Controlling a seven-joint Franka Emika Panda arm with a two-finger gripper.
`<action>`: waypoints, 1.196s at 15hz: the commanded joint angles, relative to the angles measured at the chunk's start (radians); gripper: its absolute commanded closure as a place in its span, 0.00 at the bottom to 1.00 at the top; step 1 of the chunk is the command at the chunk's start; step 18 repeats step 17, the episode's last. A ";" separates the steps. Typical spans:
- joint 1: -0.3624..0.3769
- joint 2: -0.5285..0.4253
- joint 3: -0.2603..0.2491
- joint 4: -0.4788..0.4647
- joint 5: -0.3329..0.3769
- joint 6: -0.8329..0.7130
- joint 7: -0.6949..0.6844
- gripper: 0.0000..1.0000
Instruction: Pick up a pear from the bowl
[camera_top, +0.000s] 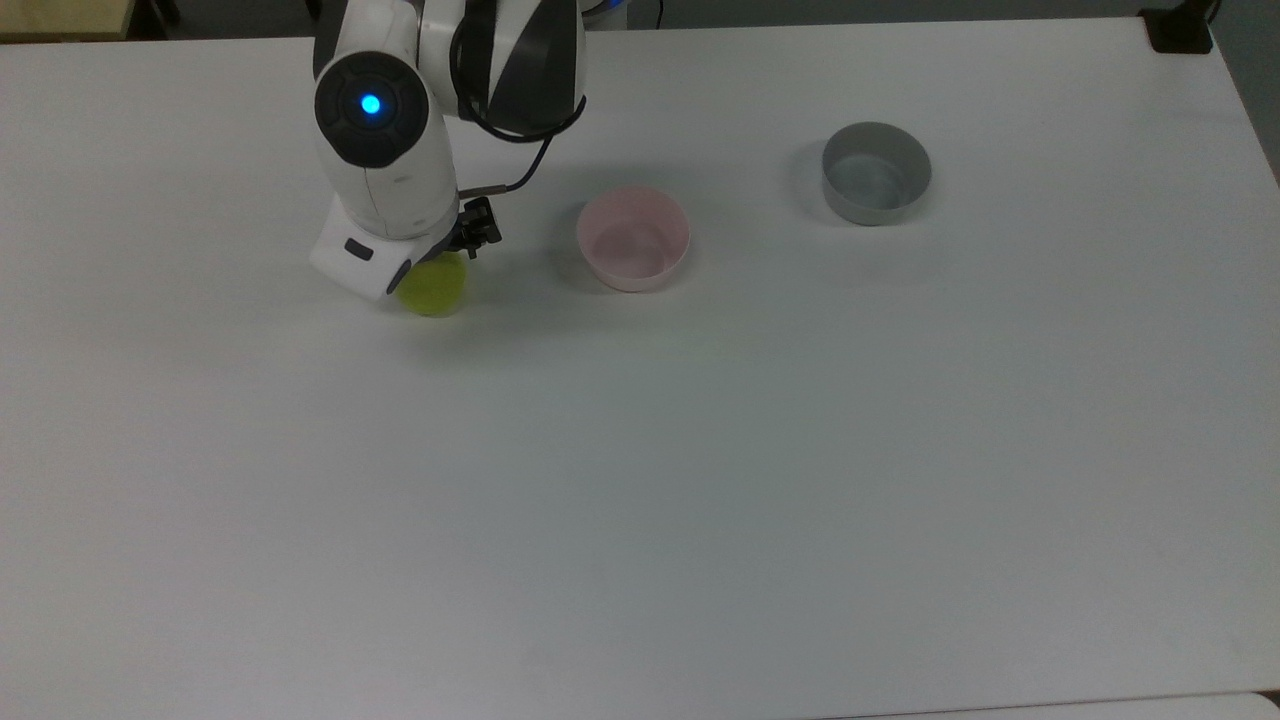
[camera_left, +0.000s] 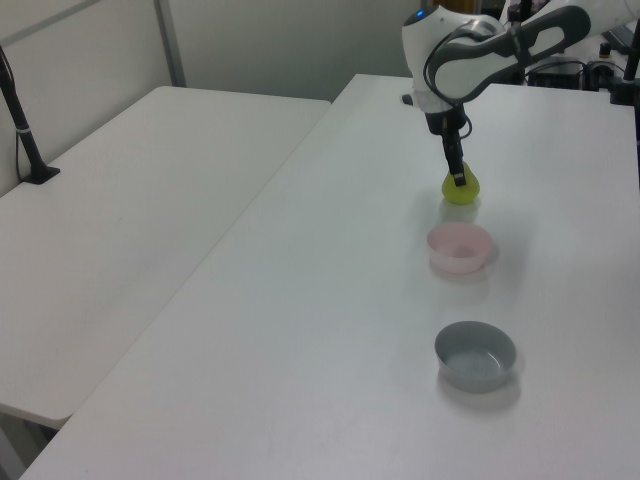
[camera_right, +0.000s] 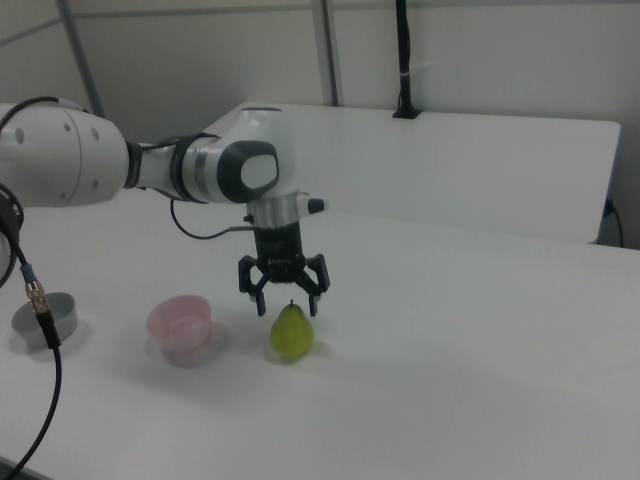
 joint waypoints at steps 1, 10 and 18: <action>0.009 -0.124 -0.006 -0.019 -0.004 0.006 0.095 0.00; -0.067 -0.345 0.091 -0.015 -0.001 -0.098 0.290 0.00; -0.072 -0.372 0.080 -0.016 0.003 -0.118 0.321 0.00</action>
